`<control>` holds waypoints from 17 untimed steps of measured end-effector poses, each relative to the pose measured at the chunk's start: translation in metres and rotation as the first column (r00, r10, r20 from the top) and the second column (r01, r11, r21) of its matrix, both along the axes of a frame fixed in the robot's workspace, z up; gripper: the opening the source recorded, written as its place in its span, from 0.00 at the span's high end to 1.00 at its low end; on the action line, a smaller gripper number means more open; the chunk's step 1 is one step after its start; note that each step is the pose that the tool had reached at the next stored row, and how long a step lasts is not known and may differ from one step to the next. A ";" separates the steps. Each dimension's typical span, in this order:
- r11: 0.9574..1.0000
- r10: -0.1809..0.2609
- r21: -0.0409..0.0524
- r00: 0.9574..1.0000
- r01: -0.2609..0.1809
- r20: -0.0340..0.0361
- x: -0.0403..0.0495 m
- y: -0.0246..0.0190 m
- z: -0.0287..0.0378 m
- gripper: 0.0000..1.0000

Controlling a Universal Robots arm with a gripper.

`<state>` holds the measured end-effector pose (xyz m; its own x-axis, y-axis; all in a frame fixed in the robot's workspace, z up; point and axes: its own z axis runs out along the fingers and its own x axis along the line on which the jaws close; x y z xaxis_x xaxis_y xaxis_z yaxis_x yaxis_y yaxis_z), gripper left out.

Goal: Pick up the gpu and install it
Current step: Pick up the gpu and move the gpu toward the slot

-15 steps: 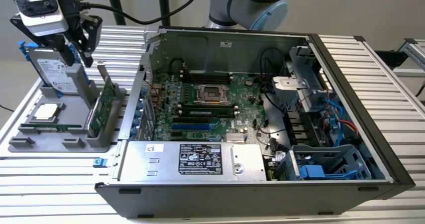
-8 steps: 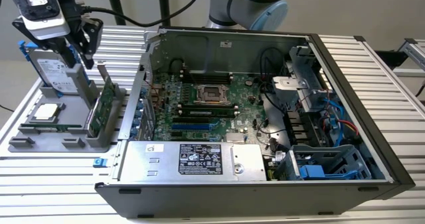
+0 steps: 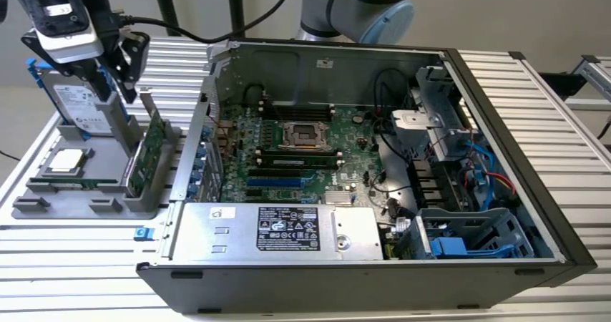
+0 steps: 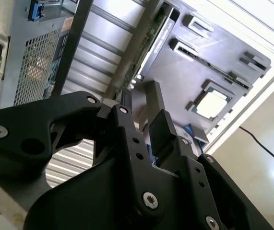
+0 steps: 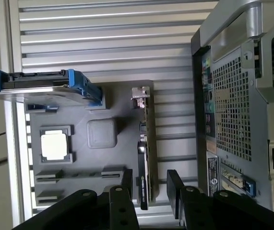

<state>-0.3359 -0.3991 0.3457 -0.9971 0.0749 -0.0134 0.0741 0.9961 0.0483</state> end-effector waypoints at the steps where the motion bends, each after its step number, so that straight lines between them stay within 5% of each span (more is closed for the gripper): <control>1: 1.000 0.000 0.000 1.000 0.000 0.000 0.0000 0.0000 -0.0009 0.00; 17: 1.000 0.000 0.000 1.000 0.000 -0.001 0.0000 0.0000 -0.0162 0.00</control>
<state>-0.3360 -0.3991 0.3296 -0.9971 0.0749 -0.0124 0.0742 0.9961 0.0483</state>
